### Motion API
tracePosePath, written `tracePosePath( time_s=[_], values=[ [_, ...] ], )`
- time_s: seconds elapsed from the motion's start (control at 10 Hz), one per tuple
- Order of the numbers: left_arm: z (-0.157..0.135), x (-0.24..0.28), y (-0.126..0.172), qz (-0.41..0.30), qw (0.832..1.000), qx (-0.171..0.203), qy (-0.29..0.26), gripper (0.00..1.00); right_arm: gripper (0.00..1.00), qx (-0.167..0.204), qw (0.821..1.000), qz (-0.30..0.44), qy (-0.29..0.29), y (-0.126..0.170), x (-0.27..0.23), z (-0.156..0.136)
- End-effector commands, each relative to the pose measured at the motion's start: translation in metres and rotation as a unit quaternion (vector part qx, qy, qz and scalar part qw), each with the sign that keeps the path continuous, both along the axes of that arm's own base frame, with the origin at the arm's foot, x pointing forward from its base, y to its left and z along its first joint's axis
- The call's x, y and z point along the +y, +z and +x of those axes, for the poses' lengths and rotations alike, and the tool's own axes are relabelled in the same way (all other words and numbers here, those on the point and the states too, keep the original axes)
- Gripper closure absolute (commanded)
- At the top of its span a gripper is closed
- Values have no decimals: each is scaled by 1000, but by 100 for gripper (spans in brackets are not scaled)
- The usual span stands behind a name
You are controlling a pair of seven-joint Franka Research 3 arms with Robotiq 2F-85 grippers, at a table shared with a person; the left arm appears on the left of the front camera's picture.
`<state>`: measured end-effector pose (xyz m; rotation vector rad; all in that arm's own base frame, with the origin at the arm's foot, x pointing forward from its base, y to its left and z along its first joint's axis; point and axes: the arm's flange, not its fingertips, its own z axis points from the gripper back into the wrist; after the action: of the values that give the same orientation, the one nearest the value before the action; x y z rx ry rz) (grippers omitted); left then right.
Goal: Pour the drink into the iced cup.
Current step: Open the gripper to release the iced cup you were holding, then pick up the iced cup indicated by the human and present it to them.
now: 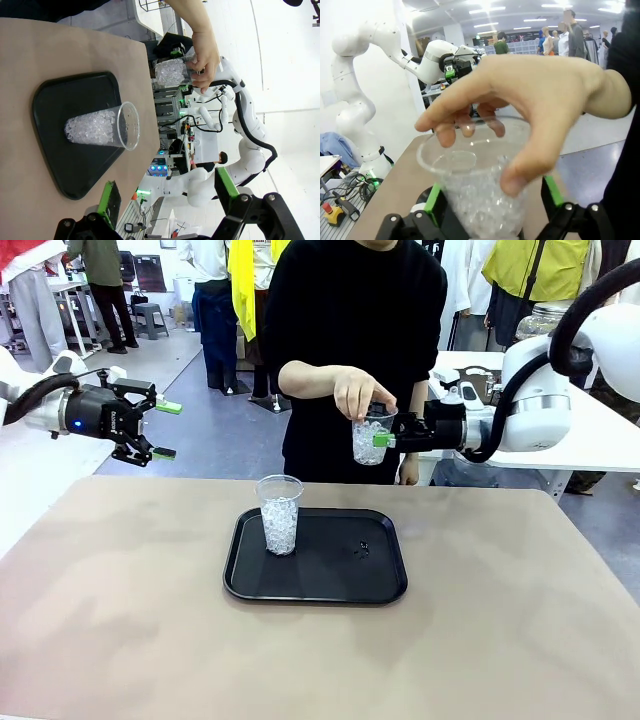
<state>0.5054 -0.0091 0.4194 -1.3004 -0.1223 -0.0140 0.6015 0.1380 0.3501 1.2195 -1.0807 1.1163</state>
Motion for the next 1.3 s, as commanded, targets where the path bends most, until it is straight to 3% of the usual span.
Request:
tracePosePath(
  time_s=[0.0, 0.3, 0.6, 0.8, 1.2],
  values=[
    [-2, 0, 0, 1, 1000, -1, 1, 0, 0, 8, 1000, -7, -10, -4, -24, -13],
    [-2, 0, 0, 1, 1000, -1, 1, 0, 0, -6, 999, -20, -29, -26, -78, -40],
    [-2, 0, 0, 1, 1000, -1, 1, 0, 0, -57, 998, -7, -41, -39, -124, -80],
    [-2, 0, 0, 1, 1000, -1, 1, 0, 0, -55, 998, 4, -36, -46, -138, -97],
    [-2, 0, 0, 1, 1000, -1, 1, 0, 0, -43, 998, 4, -45, -50, -141, -93]
  ],
)
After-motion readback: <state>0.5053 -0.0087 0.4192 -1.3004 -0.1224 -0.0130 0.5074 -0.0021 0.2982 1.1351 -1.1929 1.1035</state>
